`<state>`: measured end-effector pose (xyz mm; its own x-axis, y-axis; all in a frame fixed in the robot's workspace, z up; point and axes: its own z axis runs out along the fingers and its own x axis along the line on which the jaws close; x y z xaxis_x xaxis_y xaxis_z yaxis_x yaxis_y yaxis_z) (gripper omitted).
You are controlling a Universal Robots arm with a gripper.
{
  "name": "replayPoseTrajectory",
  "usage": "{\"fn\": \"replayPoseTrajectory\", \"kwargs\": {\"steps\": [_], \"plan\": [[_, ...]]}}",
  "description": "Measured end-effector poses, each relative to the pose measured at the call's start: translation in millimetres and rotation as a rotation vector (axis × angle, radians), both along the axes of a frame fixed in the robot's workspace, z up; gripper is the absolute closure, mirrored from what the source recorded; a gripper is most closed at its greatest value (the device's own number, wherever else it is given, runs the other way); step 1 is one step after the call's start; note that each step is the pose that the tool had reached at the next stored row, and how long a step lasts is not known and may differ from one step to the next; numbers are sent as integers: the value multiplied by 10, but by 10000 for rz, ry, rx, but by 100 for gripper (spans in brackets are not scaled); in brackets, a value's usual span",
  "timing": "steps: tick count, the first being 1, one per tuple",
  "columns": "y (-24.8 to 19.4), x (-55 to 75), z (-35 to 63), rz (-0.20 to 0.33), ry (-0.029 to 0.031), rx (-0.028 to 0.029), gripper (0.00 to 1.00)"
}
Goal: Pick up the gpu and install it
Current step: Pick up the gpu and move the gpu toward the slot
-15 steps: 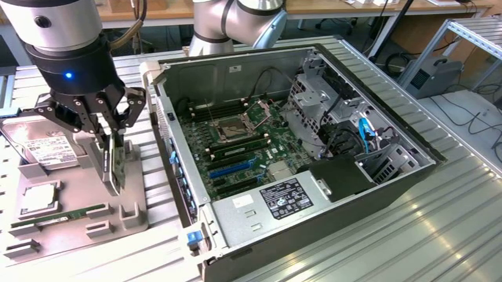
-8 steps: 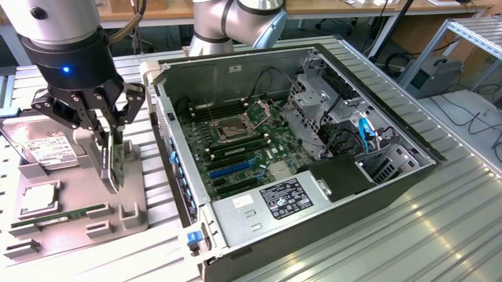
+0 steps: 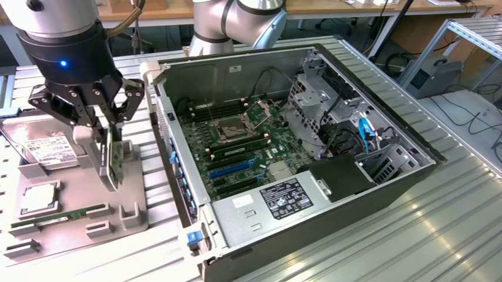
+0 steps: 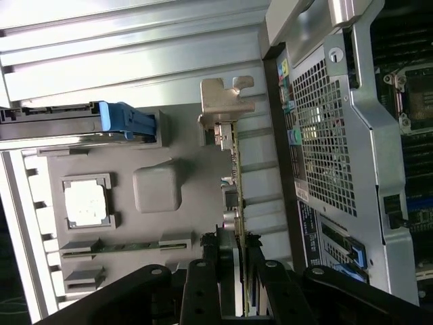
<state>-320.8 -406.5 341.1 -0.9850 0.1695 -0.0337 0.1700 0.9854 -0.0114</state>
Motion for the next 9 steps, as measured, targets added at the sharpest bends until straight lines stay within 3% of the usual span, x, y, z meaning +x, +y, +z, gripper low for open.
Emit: {"fn": "replayPoseTrajectory", "kwargs": {"steps": [9], "plan": [[0, 0, 88, 0, 1, -12, 72]]}}
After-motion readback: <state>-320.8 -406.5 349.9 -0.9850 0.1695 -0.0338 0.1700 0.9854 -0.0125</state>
